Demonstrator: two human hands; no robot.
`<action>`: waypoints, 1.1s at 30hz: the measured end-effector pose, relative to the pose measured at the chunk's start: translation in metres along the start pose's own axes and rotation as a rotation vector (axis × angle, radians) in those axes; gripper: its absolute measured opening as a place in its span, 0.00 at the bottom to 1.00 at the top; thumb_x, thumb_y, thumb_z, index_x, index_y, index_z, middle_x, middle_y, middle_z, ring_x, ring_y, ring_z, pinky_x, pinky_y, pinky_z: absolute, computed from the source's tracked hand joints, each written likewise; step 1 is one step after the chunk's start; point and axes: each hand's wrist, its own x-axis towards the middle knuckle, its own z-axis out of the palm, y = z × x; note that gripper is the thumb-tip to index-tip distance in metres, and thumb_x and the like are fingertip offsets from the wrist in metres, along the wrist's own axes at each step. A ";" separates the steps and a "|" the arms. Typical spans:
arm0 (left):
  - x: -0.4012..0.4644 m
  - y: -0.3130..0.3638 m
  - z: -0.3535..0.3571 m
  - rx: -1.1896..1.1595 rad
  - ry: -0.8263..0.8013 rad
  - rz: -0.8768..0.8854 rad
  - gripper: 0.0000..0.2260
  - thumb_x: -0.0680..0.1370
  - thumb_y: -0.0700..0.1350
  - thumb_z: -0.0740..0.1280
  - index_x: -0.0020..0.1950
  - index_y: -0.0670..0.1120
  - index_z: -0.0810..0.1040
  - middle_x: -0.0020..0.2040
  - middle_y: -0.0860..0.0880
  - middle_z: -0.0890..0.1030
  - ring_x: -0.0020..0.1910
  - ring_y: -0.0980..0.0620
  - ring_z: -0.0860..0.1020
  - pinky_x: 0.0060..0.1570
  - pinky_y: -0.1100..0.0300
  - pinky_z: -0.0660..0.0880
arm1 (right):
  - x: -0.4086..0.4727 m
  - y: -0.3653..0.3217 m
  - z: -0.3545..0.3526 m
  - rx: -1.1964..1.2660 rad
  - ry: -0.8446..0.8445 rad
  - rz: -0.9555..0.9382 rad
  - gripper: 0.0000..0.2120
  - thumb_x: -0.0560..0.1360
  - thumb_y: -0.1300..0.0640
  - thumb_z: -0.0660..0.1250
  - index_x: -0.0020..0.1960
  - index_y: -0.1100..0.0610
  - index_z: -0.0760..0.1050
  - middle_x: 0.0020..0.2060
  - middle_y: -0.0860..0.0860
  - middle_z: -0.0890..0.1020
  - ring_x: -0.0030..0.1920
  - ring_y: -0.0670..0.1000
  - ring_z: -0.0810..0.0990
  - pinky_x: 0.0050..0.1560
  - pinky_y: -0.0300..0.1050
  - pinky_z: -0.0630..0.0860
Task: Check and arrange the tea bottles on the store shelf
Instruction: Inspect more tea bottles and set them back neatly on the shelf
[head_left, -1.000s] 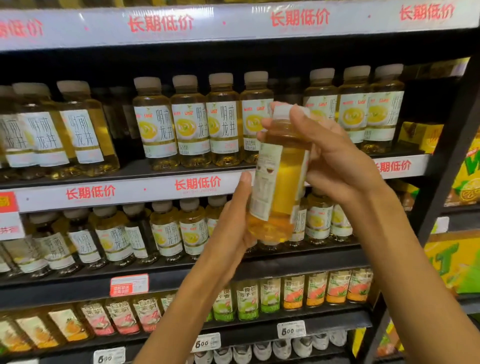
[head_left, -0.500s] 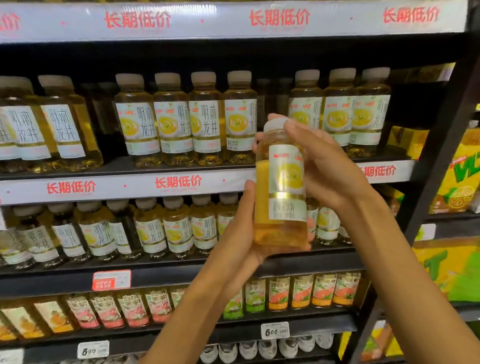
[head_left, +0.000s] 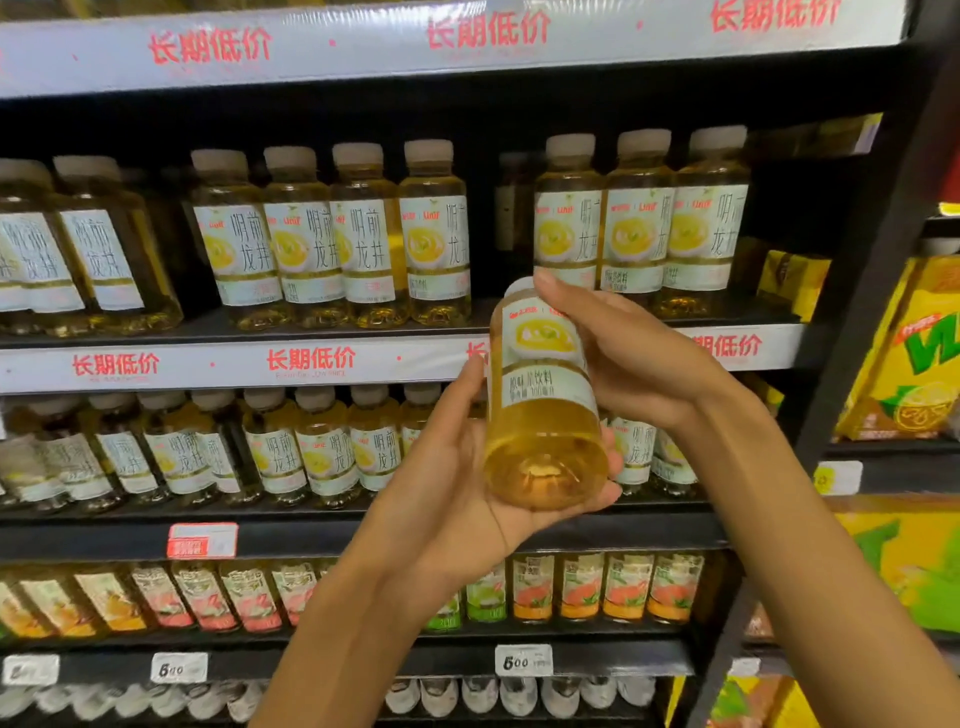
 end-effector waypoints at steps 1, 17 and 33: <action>0.000 -0.002 0.004 -0.030 -0.012 -0.004 0.31 0.72 0.59 0.65 0.61 0.33 0.76 0.51 0.33 0.81 0.46 0.39 0.83 0.44 0.49 0.80 | -0.001 0.002 -0.003 0.005 0.004 0.013 0.14 0.78 0.49 0.61 0.53 0.59 0.76 0.44 0.54 0.82 0.48 0.51 0.82 0.52 0.46 0.79; 0.011 -0.023 -0.001 0.500 0.266 0.184 0.24 0.68 0.54 0.73 0.62 0.48 0.77 0.57 0.44 0.82 0.56 0.45 0.81 0.55 0.50 0.78 | -0.006 -0.003 -0.016 -0.178 0.090 -0.323 0.22 0.70 0.51 0.71 0.62 0.55 0.75 0.56 0.51 0.82 0.59 0.51 0.80 0.60 0.50 0.74; 0.024 0.010 -0.027 1.170 0.417 0.681 0.30 0.69 0.35 0.75 0.67 0.50 0.68 0.59 0.53 0.78 0.56 0.63 0.78 0.48 0.73 0.73 | -0.019 -0.011 -0.006 -0.397 -0.248 -0.560 0.36 0.66 0.68 0.72 0.71 0.53 0.66 0.67 0.53 0.74 0.68 0.54 0.71 0.61 0.45 0.73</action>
